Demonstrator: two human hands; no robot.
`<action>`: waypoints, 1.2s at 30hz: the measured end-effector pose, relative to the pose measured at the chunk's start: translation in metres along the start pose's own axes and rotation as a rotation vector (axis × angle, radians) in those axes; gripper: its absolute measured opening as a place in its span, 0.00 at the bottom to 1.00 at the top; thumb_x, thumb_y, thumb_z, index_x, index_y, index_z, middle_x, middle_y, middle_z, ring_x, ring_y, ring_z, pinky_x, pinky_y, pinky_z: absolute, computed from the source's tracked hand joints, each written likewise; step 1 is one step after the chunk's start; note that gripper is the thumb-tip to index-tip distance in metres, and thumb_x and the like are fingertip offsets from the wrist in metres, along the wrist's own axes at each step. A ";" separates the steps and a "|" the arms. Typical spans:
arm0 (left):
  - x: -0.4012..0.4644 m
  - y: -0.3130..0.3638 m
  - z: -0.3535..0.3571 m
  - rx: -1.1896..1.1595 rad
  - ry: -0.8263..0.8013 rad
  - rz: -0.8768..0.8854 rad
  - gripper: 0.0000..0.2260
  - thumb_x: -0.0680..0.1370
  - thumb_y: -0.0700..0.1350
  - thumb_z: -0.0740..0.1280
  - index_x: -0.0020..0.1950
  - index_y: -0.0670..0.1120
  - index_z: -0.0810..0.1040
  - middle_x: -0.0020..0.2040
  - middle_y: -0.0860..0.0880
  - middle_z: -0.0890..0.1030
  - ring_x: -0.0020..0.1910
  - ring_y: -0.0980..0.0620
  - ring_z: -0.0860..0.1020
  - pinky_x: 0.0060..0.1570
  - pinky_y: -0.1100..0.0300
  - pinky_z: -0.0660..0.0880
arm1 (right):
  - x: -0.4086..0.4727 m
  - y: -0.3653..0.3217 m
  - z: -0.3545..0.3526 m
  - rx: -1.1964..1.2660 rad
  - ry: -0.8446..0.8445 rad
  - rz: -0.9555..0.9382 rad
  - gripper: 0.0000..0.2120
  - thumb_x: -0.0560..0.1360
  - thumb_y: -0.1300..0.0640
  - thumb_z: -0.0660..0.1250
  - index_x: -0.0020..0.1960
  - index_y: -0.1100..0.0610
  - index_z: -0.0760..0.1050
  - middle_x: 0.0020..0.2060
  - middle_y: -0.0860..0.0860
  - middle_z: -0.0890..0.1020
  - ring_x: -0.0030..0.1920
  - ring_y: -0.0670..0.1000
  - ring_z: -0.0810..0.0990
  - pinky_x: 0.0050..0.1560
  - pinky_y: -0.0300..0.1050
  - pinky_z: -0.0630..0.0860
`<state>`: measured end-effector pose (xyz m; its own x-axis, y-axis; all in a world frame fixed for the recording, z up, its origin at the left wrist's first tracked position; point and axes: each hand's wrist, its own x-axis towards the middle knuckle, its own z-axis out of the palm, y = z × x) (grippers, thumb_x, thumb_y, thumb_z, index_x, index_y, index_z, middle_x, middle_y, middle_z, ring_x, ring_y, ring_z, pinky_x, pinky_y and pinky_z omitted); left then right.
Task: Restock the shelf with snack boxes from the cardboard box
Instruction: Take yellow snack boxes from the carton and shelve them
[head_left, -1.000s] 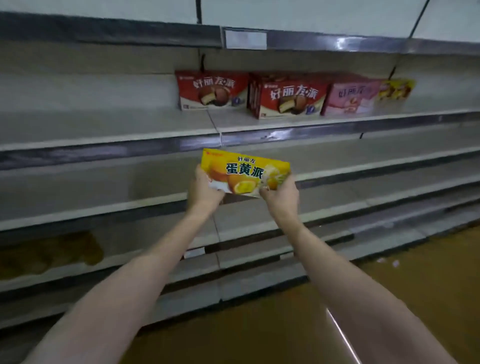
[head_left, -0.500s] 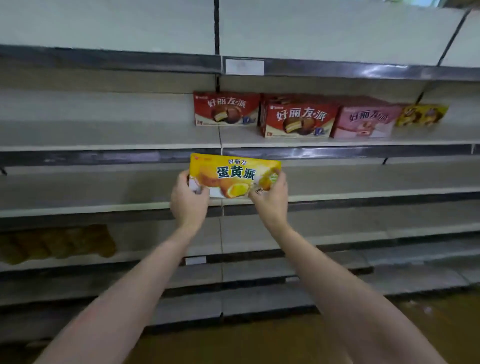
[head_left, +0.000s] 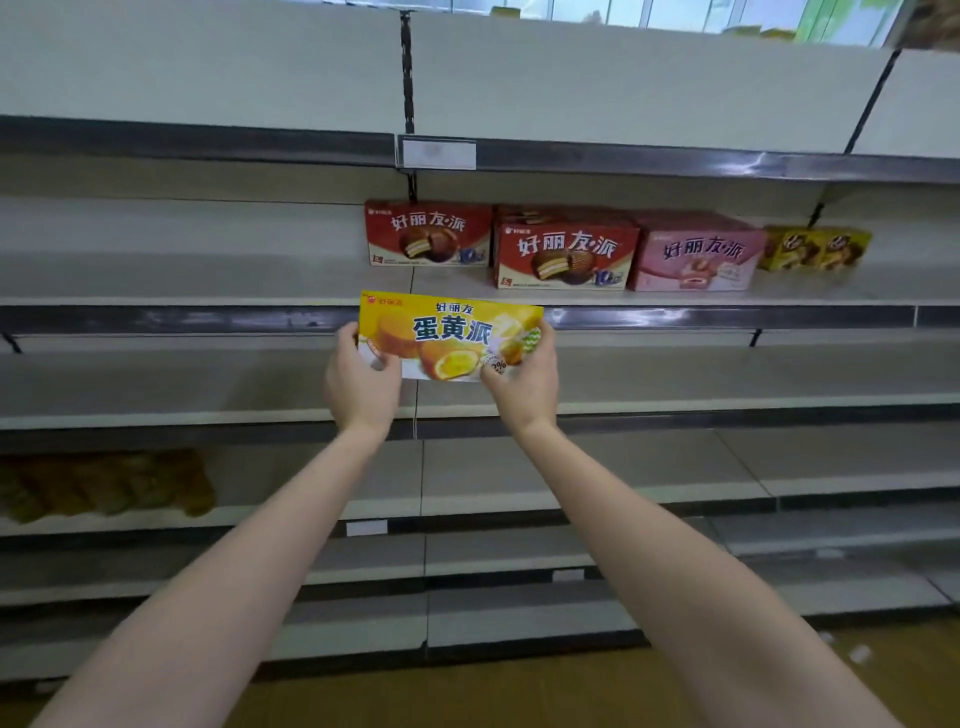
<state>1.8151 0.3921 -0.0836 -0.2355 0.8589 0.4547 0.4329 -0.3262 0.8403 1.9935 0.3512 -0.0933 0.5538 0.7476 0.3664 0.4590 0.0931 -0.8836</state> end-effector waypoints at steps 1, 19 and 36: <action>-0.001 0.002 0.000 -0.001 0.002 -0.004 0.16 0.76 0.41 0.70 0.63 0.47 0.74 0.53 0.54 0.79 0.50 0.55 0.76 0.46 0.60 0.70 | 0.001 -0.001 -0.003 0.009 -0.002 -0.007 0.45 0.66 0.55 0.79 0.75 0.52 0.58 0.65 0.50 0.75 0.63 0.49 0.76 0.65 0.53 0.75; 0.082 -0.026 -0.055 -0.083 0.170 -0.040 0.17 0.74 0.39 0.70 0.62 0.44 0.72 0.56 0.48 0.78 0.50 0.51 0.76 0.50 0.62 0.72 | 0.029 -0.078 0.095 0.097 -0.012 -0.137 0.44 0.71 0.58 0.77 0.79 0.59 0.56 0.74 0.53 0.67 0.74 0.51 0.66 0.73 0.40 0.58; 0.325 -0.133 -0.098 0.244 0.052 -0.002 0.20 0.74 0.35 0.67 0.65 0.39 0.69 0.61 0.38 0.76 0.59 0.36 0.75 0.57 0.45 0.73 | 0.121 -0.137 0.307 -0.205 -0.098 0.075 0.33 0.75 0.51 0.71 0.74 0.56 0.60 0.70 0.64 0.66 0.68 0.63 0.67 0.64 0.49 0.69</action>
<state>1.5955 0.6760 -0.0182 -0.2782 0.8363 0.4725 0.6281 -0.2139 0.7482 1.7840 0.6306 -0.0179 0.5263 0.8087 0.2629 0.5562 -0.0935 -0.8258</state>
